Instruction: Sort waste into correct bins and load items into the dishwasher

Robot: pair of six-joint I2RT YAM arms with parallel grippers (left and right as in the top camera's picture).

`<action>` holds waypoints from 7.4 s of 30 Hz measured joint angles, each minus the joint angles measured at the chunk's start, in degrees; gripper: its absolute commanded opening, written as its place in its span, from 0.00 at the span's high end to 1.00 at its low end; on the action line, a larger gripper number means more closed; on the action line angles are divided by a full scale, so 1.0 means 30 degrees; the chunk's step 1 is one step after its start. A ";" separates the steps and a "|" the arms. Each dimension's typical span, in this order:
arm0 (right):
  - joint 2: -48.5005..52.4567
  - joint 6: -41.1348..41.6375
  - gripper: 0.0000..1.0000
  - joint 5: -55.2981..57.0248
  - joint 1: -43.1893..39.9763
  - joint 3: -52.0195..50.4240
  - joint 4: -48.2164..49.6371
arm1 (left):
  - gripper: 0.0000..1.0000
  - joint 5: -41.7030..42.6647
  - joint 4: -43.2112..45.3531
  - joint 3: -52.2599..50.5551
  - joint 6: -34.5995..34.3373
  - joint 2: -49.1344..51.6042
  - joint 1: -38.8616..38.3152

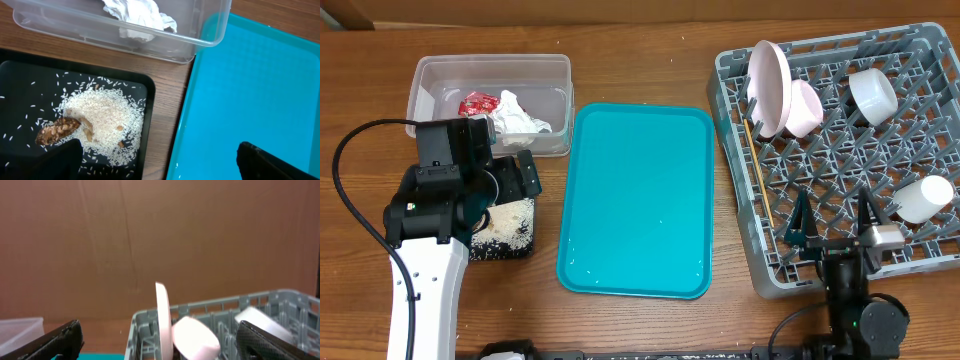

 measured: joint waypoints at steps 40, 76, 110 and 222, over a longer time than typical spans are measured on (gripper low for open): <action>-0.0291 0.0007 0.00 0.0474 0.0007 -0.1246 -0.3905 | 0.00 0.0000 0.0000 0.0000 0.0000 0.0000 0.0000; -0.0299 0.0000 0.00 0.0481 0.0000 -0.1246 -0.3927 | 0.00 -0.1166 0.8918 -0.6652 -0.0058 -0.7359 -0.0663; -0.0313 0.0000 0.00 0.0474 0.0000 -0.1246 -0.3934 | 0.00 -0.2463 1.6415 -2.1558 -0.1275 -2.2549 -0.0663; -0.0313 0.0000 0.00 0.0474 0.0000 -0.1246 -0.3927 | 0.00 -0.1515 1.6291 -2.1558 0.4728 -2.2549 -0.0663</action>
